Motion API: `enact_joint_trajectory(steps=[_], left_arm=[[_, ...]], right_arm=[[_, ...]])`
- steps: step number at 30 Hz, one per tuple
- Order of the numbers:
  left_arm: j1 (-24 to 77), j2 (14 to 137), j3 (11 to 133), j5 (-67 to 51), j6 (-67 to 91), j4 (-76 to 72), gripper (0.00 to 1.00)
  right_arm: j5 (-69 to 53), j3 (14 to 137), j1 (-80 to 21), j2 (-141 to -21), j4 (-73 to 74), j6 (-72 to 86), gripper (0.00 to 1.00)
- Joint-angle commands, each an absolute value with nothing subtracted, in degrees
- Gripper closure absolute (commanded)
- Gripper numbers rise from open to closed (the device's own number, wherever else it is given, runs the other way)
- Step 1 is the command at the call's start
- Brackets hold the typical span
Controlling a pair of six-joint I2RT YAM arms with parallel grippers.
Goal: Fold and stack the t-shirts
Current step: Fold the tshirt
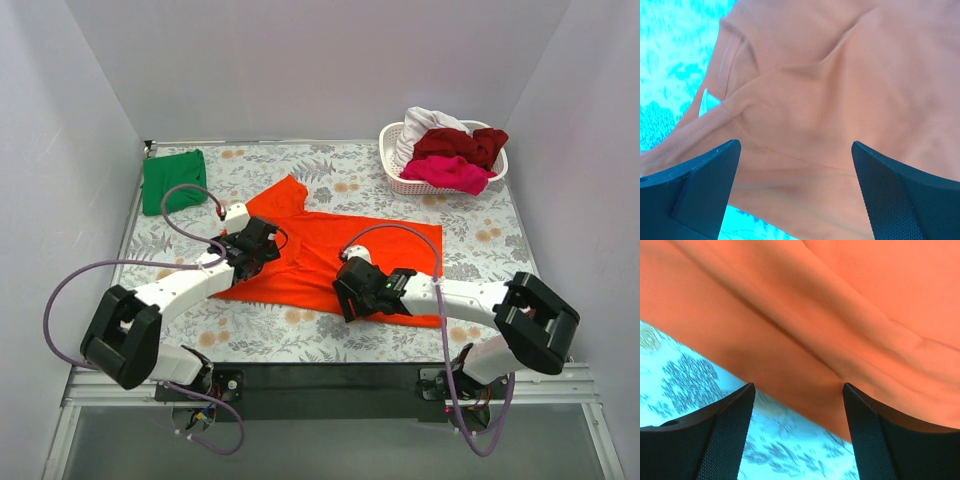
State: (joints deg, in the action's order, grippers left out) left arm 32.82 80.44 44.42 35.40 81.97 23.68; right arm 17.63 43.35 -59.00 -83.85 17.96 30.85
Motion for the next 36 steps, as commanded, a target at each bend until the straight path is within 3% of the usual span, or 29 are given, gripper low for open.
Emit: enact_joint_trajectory(steps=[1,5,15,25,36], left_arm=[[33.3,74.3,50.1,38.7,80.6,25.8,0.14],[33.2,76.5,55.6,37.8,74.8,20.1,0.14],[30.0,111.8,85.1,36.7,60.2,12.0,0.14],[25.0,126.2,97.8,31.3,54.5,-2.0,0.15],[23.7,136.8,107.8,29.8,52.4,2.4,0.21]], right_arm=[[19.5,47.3,-59.2,-79.0,24.7,30.0,0.35],[23.7,51.3,-56.0,-75.0,25.4,26.6,0.28],[21.9,53.6,-43.1,-69.6,22.0,20.3,0.26],[20.4,45.0,-41.2,-64.1,20.3,21.7,0.25],[20.6,41.7,-41.0,-58.4,20.2,22.9,0.25]])
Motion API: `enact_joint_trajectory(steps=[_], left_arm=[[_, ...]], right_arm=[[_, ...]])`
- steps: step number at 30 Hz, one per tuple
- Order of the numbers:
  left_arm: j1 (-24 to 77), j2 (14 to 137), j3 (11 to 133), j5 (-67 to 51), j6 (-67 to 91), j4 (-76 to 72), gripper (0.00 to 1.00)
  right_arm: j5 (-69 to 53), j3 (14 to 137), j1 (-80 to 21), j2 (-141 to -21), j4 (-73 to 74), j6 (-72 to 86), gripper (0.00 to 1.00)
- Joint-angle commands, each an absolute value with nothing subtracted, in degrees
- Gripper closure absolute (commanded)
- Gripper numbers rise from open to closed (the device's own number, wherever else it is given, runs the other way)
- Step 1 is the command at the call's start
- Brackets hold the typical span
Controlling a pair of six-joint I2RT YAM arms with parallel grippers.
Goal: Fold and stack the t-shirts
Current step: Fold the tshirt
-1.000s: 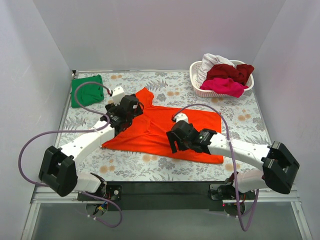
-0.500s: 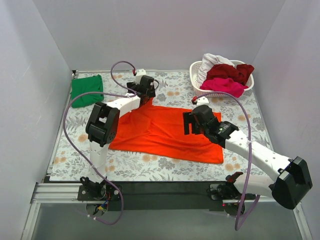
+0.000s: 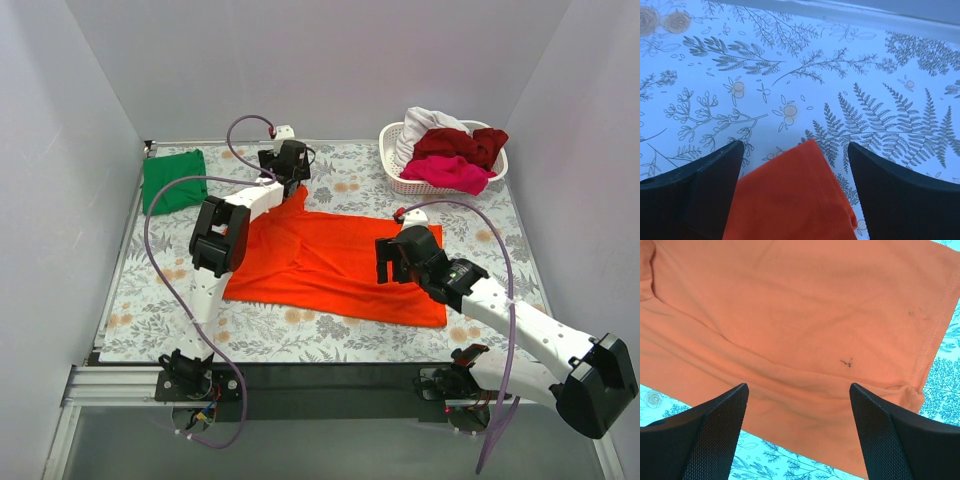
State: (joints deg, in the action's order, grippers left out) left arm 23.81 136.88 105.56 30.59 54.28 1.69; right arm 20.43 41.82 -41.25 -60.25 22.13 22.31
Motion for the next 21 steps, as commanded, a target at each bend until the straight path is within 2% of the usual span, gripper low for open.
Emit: enact_joint_trajectory(steps=[1,4,9,14,20,21], left_arm=[[23.7,137.1,108.1,29.4,52.3,2.4,0.23],[23.7,137.7,108.5,28.6,52.0,2.5,0.29],[23.7,139.1,108.8,29.6,51.4,3.1,0.29],[23.7,141.0,109.7,30.0,51.1,3.5,0.38],[23.7,142.7,110.6,30.2,50.8,4.4,0.42],[23.7,143.1,110.7,30.3,50.7,4.3,0.46]], right_arm=[[20.4,41.7,-41.0,-58.3,20.1,22.9,0.25],[20.0,41.3,-41.0,-58.0,20.2,23.3,0.25],[19.4,41.1,-41.0,-58.4,20.2,23.6,0.25],[19.2,41.0,-41.0,-58.0,20.2,23.7,0.25],[19.4,40.2,-41.0,-56.5,20.3,24.1,0.25],[19.4,40.1,-41.0,-56.3,20.2,24.3,0.25]])
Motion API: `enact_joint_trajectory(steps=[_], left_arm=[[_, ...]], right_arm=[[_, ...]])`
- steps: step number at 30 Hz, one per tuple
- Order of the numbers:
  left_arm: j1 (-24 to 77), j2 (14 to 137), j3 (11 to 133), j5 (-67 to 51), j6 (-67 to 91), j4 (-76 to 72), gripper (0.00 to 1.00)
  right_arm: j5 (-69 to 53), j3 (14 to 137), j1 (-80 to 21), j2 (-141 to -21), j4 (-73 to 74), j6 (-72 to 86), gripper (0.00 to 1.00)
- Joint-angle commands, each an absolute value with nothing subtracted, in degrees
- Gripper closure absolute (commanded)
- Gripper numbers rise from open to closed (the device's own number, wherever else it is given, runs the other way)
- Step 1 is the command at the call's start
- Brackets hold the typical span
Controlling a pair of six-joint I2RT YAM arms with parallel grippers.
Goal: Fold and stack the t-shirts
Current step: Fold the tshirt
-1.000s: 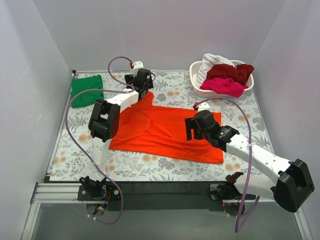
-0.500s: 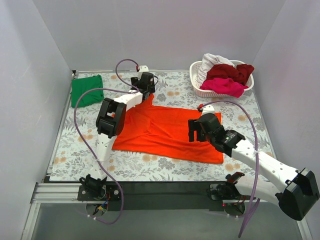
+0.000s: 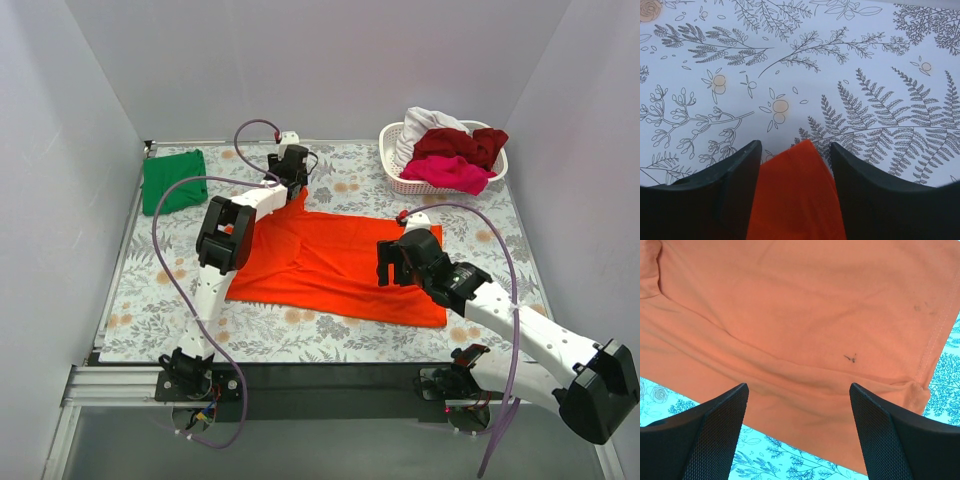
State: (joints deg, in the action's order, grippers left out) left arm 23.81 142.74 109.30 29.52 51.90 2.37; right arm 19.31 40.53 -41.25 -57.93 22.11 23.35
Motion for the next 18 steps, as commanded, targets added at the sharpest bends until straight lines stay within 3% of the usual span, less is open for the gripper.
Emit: enact_joint_trajectory(steps=[1,3,6,7,8,18], left_arm=[[23.7,143.3,111.1,30.3,50.6,4.5,0.49],[23.7,143.5,111.4,30.8,50.5,4.7,0.57],[23.7,143.4,111.5,32.0,50.4,4.7,0.79],[23.6,143.3,111.6,32.9,50.3,4.7,0.95],[23.6,143.3,111.5,33.2,50.2,4.7,1.0],[19.3,139.5,107.1,33.8,51.5,4.2,1.0]], right_arm=[[19.4,40.0,-41.0,-56.1,20.3,24.2,0.25],[19.4,39.8,-41.0,-55.6,20.3,24.3,0.25],[19.3,39.6,-41.0,-55.4,20.3,24.3,0.25],[19.3,39.5,-41.0,-55.3,20.3,24.4,0.25],[19.2,39.5,-41.0,-55.3,20.3,24.4,0.25],[21.7,40.3,-40.9,-58.6,20.3,23.5,0.25]])
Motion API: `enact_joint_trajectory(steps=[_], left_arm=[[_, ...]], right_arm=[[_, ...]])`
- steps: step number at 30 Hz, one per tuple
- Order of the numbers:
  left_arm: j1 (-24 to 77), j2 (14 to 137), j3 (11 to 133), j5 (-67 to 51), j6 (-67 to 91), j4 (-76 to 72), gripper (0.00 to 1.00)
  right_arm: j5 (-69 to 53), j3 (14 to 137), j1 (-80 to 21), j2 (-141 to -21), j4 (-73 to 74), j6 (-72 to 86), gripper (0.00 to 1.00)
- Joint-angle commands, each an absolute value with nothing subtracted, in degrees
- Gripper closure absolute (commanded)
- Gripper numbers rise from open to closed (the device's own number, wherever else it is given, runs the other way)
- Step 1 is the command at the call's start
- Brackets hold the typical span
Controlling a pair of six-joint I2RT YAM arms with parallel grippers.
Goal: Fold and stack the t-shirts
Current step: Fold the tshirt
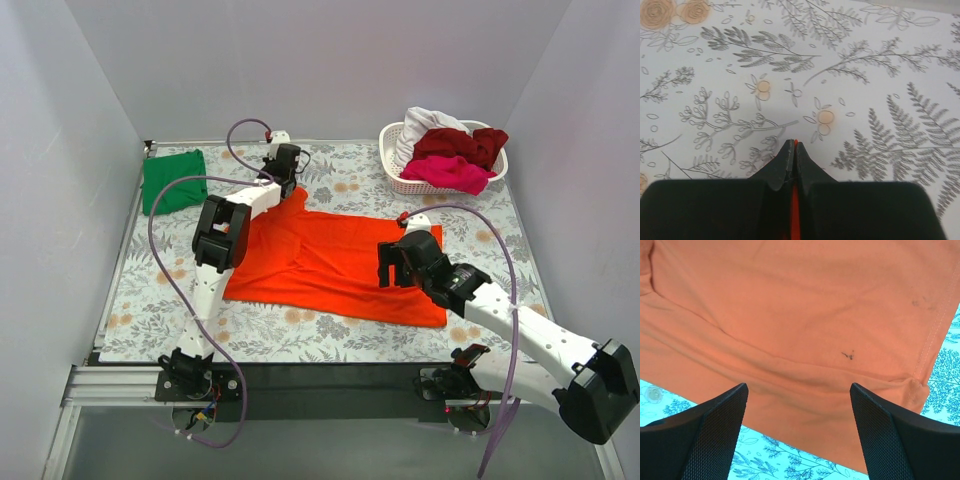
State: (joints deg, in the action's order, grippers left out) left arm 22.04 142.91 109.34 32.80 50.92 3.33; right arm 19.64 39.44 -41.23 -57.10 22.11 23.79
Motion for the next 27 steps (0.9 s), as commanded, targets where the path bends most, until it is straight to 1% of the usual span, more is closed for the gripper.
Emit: enact_joint_trajectory(steps=[1,4,18,27], left_arm=[[19.0,139.1,106.7,33.4,51.5,4.0,1.0],[18.6,138.1,105.5,33.0,50.9,3.1,1.0],[18.6,134.7,105.2,29.4,50.5,1.8,1.0],[18.5,130.3,105.3,25.0,51.9,1.3,1.0]], right_arm=[[22.3,40.7,-40.3,-60.0,20.3,23.2,0.24],[22.6,42.4,-38.4,-62.6,19.3,21.8,0.24],[17.1,53.6,-21.5,-80.5,11.3,16.0,0.24],[14.7,59.9,-12.8,-91.7,9.7,14.1,0.27]])
